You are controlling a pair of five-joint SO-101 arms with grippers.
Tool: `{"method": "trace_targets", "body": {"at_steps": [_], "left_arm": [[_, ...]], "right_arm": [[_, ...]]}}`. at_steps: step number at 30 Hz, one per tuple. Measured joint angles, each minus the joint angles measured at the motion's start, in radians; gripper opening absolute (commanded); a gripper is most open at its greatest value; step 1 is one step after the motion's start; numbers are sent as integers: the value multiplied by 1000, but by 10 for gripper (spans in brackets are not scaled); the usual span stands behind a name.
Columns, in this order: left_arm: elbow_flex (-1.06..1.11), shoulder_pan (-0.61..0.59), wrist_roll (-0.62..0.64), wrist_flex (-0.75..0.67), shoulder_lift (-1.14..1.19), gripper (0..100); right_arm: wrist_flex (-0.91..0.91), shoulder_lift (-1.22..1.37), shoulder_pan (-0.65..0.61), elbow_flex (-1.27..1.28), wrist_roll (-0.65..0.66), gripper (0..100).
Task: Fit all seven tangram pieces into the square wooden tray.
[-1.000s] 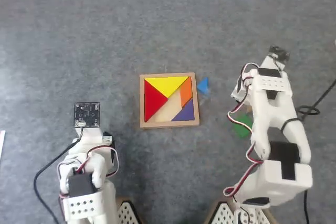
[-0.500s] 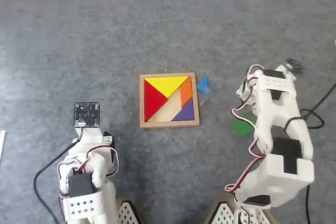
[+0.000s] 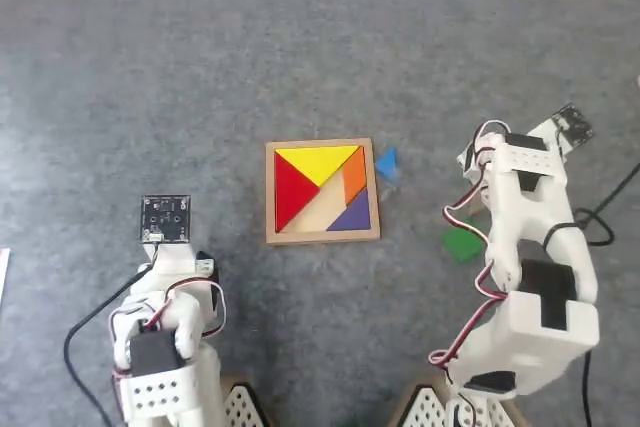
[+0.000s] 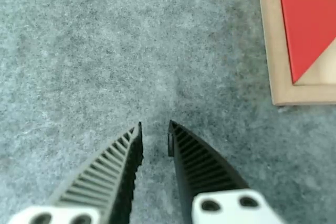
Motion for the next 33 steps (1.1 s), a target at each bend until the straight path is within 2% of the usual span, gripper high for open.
{"method": "trace_targets", "body": {"at_steps": [5,16,26,33], "left_arm": [[0,0,0,0,0,81],[0,0,0,0,0,81],[0,0,0,0,0,81],[0,0,0,0,0,81]], "right_arm": [[-12,0,0,0,-17,196],[-43,71,-9,-41,-17,225],[207,304,-14,-373,-18,224],[292,358,-14,-457,-23,223]]}}
